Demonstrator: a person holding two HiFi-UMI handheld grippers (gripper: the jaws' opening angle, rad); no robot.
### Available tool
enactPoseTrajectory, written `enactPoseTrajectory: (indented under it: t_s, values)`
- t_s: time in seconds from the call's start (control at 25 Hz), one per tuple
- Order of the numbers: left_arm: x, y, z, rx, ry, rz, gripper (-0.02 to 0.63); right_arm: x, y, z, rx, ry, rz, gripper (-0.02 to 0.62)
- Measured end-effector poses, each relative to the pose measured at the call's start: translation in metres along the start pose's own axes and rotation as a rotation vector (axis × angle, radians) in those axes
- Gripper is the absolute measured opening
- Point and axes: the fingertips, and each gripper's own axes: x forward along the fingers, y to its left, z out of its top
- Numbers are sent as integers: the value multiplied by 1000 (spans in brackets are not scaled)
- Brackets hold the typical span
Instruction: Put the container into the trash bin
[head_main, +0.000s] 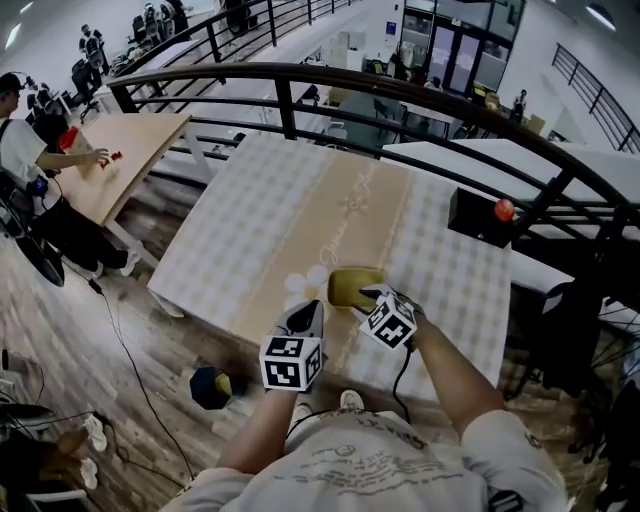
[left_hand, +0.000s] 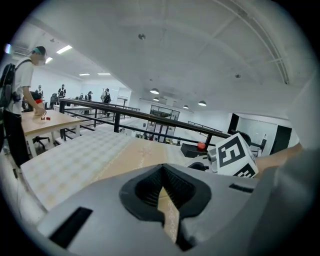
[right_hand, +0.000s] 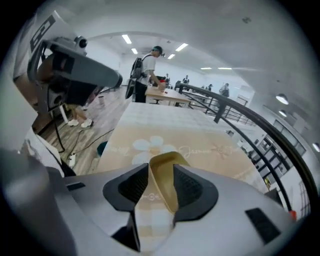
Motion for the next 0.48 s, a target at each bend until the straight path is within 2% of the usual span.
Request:
enactPoseTrajectory:
  t_s: [0.08, 0.2, 0.36, 0.48]
  values:
    - [0, 4, -2, -9, 3, 17, 5, 15, 5, -10, -69, 53, 70, 179]
    - [2, 12, -2, -17, 6, 37, 5, 36, 3, -24, -147, 139, 134, 189]
    - [0, 18, -5, -30, 14, 68, 5, 58, 5, -47, -276, 275, 186, 190]
    - [-2, 21, -6, -38, 16, 83, 5, 72, 7, -61, -328, 336, 202, 189]
